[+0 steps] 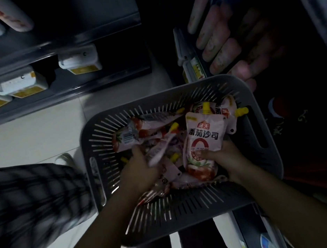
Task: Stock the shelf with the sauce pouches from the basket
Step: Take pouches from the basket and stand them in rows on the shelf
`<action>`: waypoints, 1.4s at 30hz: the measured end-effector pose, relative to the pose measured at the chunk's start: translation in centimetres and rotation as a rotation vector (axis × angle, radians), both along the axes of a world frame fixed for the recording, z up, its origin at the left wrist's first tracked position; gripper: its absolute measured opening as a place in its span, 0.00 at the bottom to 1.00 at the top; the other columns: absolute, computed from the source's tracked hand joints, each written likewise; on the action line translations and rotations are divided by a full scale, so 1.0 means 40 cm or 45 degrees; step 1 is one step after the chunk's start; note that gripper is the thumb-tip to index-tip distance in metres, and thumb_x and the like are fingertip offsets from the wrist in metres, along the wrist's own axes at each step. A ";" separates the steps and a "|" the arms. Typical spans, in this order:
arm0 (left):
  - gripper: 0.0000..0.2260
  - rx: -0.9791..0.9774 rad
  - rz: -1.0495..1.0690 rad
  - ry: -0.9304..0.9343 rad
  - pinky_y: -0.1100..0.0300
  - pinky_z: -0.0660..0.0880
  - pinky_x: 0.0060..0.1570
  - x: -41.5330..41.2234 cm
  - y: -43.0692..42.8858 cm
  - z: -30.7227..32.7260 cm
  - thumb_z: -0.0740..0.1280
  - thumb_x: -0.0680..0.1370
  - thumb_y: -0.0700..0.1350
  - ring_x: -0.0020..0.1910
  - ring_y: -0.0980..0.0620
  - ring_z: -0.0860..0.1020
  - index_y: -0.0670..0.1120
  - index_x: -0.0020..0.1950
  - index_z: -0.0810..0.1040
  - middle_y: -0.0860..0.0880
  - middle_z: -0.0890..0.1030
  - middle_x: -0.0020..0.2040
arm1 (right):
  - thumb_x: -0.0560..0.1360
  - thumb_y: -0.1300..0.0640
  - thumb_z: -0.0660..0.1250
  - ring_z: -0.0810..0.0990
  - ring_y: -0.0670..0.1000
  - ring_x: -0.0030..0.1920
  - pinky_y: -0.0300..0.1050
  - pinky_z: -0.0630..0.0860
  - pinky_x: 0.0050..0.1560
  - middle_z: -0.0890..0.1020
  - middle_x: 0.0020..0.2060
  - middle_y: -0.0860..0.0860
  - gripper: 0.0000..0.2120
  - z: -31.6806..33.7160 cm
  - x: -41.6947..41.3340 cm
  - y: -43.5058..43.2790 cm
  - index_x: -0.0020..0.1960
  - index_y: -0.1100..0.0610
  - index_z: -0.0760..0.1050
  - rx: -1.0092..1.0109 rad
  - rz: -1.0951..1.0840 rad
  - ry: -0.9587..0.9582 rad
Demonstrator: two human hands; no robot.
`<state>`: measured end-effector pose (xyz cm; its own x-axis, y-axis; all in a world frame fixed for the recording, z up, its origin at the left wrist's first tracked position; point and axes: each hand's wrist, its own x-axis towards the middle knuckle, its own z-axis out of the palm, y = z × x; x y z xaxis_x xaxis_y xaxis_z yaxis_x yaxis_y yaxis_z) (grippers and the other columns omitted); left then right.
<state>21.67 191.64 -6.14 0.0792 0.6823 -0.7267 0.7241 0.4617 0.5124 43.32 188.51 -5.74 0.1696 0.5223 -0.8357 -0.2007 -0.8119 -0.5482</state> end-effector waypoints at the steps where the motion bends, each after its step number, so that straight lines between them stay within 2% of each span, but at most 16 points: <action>1: 0.27 -0.115 0.188 -0.121 0.43 0.79 0.46 -0.005 0.013 0.011 0.66 0.66 0.55 0.46 0.41 0.80 0.47 0.60 0.65 0.45 0.79 0.50 | 0.68 0.67 0.73 0.83 0.51 0.46 0.47 0.79 0.50 0.84 0.44 0.52 0.11 0.007 0.004 0.001 0.46 0.55 0.79 0.023 0.027 0.014; 3: 0.22 -0.385 0.482 -0.410 0.44 0.79 0.47 -0.007 0.031 0.031 0.65 0.66 0.44 0.46 0.41 0.81 0.44 0.60 0.72 0.43 0.80 0.50 | 0.67 0.67 0.73 0.83 0.47 0.43 0.42 0.79 0.44 0.85 0.41 0.48 0.11 0.027 0.008 0.005 0.45 0.54 0.80 0.069 0.075 0.035; 4: 0.20 -0.528 0.582 -0.527 0.47 0.80 0.45 -0.010 0.033 0.039 0.63 0.64 0.38 0.43 0.43 0.82 0.41 0.56 0.75 0.41 0.81 0.48 | 0.67 0.67 0.73 0.84 0.47 0.43 0.41 0.79 0.43 0.86 0.42 0.48 0.11 0.038 0.010 0.008 0.46 0.55 0.80 0.092 0.086 0.046; 6: 0.15 -0.743 0.690 -0.711 0.53 0.81 0.35 -0.011 0.026 0.066 0.63 0.59 0.34 0.36 0.43 0.83 0.35 0.43 0.81 0.37 0.83 0.43 | 0.68 0.67 0.72 0.84 0.48 0.45 0.39 0.80 0.42 0.86 0.46 0.51 0.13 0.063 0.017 0.015 0.50 0.57 0.79 0.142 0.088 0.079; 8: 0.13 -0.800 0.748 -0.903 0.53 0.81 0.34 -0.014 0.012 0.096 0.66 0.60 0.36 0.38 0.41 0.84 0.35 0.42 0.83 0.36 0.84 0.41 | 0.69 0.68 0.70 0.85 0.48 0.45 0.37 0.81 0.41 0.86 0.46 0.51 0.14 0.096 0.027 0.022 0.53 0.58 0.79 0.196 0.073 0.159; 11: 0.24 -0.720 0.736 -1.066 0.47 0.81 0.43 -0.012 0.011 0.151 0.79 0.59 0.41 0.46 0.38 0.83 0.38 0.53 0.81 0.36 0.84 0.49 | 0.69 0.69 0.69 0.85 0.48 0.45 0.38 0.80 0.38 0.86 0.45 0.51 0.15 0.150 0.045 0.033 0.54 0.59 0.79 0.226 0.064 0.256; 13: 0.19 -0.613 0.736 -1.088 0.46 0.82 0.43 -0.001 0.018 0.192 0.76 0.64 0.40 0.47 0.39 0.83 0.41 0.53 0.80 0.37 0.84 0.51 | 0.67 0.67 0.71 0.85 0.51 0.45 0.40 0.81 0.38 0.86 0.46 0.54 0.15 0.189 0.050 0.039 0.53 0.59 0.79 0.244 0.070 0.285; 16: 0.11 -0.509 0.742 -1.105 0.49 0.82 0.38 0.028 0.033 0.262 0.73 0.64 0.38 0.43 0.41 0.84 0.43 0.45 0.84 0.39 0.85 0.47 | 0.64 0.59 0.72 0.85 0.55 0.48 0.45 0.82 0.44 0.86 0.47 0.57 0.16 0.249 0.052 0.043 0.51 0.59 0.81 0.349 -0.023 0.306; 20: 0.16 -0.376 0.728 -1.113 0.48 0.82 0.44 0.048 0.047 0.356 0.73 0.64 0.38 0.42 0.42 0.84 0.40 0.51 0.79 0.39 0.85 0.46 | 0.65 0.55 0.71 0.85 0.56 0.49 0.48 0.82 0.49 0.85 0.49 0.57 0.19 0.344 0.063 0.044 0.54 0.60 0.80 0.457 -0.079 0.245; 23: 0.16 -0.291 0.640 -1.143 0.51 0.82 0.38 0.052 0.052 0.432 0.73 0.64 0.39 0.40 0.42 0.84 0.39 0.51 0.79 0.39 0.85 0.45 | 0.64 0.56 0.71 0.85 0.55 0.46 0.47 0.82 0.47 0.85 0.48 0.58 0.20 0.420 0.072 0.043 0.54 0.61 0.79 0.545 -0.067 0.221; 27: 0.18 -0.172 0.508 -1.201 0.56 0.81 0.33 0.056 0.061 0.540 0.74 0.63 0.38 0.38 0.43 0.85 0.37 0.51 0.78 0.39 0.85 0.44 | 0.60 0.52 0.75 0.84 0.57 0.50 0.50 0.80 0.52 0.85 0.49 0.58 0.24 0.525 0.067 0.035 0.54 0.60 0.80 0.680 -0.010 0.131; 31: 0.20 -0.091 0.407 -1.261 0.57 0.80 0.32 0.066 0.058 0.641 0.75 0.60 0.38 0.36 0.45 0.84 0.39 0.50 0.78 0.41 0.85 0.42 | 0.60 0.53 0.75 0.85 0.56 0.49 0.46 0.82 0.47 0.86 0.48 0.57 0.24 0.618 0.047 0.010 0.54 0.60 0.80 0.783 -0.064 0.123; 35: 0.22 0.038 0.317 -1.296 0.58 0.80 0.33 0.055 0.030 0.734 0.74 0.61 0.38 0.39 0.47 0.85 0.40 0.53 0.78 0.43 0.86 0.43 | 0.62 0.56 0.75 0.85 0.55 0.45 0.44 0.81 0.39 0.86 0.46 0.57 0.16 0.727 0.022 -0.055 0.50 0.57 0.83 0.911 -0.113 0.093; 38: 0.17 0.099 0.178 -1.365 0.59 0.79 0.33 0.044 -0.004 0.801 0.72 0.64 0.38 0.38 0.48 0.84 0.41 0.52 0.78 0.45 0.86 0.41 | 0.64 0.56 0.75 0.85 0.57 0.46 0.47 0.83 0.42 0.86 0.46 0.58 0.19 0.802 0.005 -0.117 0.53 0.61 0.81 0.918 -0.154 -0.011; 40: 0.16 0.127 0.109 -1.407 0.59 0.79 0.32 0.043 -0.028 0.848 0.72 0.64 0.39 0.37 0.48 0.85 0.41 0.51 0.79 0.45 0.86 0.40 | 0.67 0.56 0.74 0.85 0.57 0.46 0.47 0.83 0.42 0.86 0.45 0.57 0.14 0.852 -0.005 -0.164 0.51 0.60 0.81 0.940 -0.158 -0.089; 42: 0.17 0.145 0.065 -1.439 0.59 0.80 0.33 0.045 -0.050 0.895 0.73 0.63 0.40 0.38 0.47 0.85 0.42 0.50 0.80 0.44 0.86 0.42 | 0.68 0.58 0.73 0.85 0.55 0.41 0.44 0.81 0.36 0.87 0.41 0.56 0.08 0.900 -0.013 -0.214 0.46 0.58 0.82 0.984 -0.196 -0.164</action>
